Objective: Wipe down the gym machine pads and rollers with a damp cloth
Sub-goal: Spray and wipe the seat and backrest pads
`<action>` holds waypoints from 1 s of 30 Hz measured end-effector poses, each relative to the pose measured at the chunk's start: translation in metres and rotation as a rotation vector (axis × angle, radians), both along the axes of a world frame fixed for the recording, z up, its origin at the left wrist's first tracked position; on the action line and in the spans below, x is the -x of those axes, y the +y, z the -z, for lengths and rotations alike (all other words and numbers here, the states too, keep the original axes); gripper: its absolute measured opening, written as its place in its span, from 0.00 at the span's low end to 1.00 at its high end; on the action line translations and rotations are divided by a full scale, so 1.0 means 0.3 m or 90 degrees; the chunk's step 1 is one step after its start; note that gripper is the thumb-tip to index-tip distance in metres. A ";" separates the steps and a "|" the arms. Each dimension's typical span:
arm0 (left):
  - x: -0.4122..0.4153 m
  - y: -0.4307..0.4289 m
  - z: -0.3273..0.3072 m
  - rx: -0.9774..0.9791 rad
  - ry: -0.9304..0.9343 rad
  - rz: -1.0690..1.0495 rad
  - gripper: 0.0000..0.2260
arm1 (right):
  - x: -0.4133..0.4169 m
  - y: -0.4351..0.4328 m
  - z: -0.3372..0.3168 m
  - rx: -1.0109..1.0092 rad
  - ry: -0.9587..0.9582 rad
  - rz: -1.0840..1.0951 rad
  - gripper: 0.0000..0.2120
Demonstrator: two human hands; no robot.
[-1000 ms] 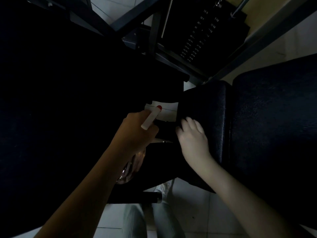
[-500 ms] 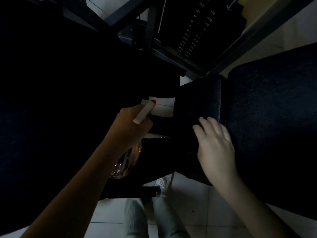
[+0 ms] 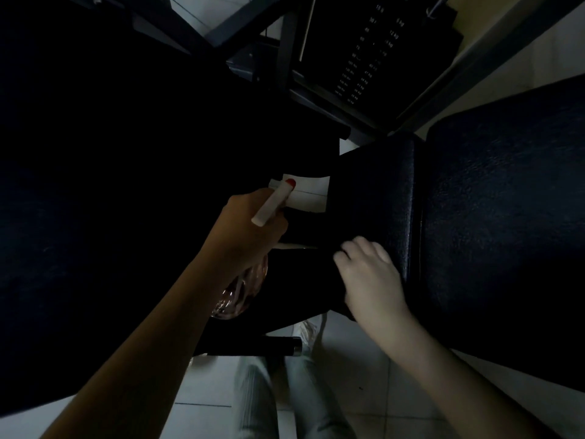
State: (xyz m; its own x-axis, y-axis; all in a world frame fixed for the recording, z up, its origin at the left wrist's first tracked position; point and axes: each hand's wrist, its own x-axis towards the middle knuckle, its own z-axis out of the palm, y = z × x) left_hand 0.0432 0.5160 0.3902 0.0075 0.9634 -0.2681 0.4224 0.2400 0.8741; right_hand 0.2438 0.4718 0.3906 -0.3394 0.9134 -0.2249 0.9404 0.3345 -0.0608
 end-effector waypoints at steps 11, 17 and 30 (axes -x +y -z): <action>-0.026 -0.034 -0.032 -0.166 0.119 0.103 0.22 | 0.089 -0.053 0.167 0.079 -0.145 -0.159 0.11; -0.019 -0.039 -0.034 -0.243 0.137 0.125 0.21 | -0.002 -0.149 0.052 0.007 -0.076 -0.160 0.18; -0.042 -0.064 -0.051 -0.222 0.172 0.160 0.16 | 0.045 -0.163 0.130 0.088 -0.157 -0.216 0.06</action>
State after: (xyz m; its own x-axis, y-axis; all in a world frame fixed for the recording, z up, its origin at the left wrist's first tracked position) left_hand 0.0559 0.4969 0.4056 0.2248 0.9733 0.0456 0.6522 -0.1850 0.7352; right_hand 0.2304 0.4230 0.3517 -0.5351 0.7157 -0.4488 0.7711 0.6308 0.0867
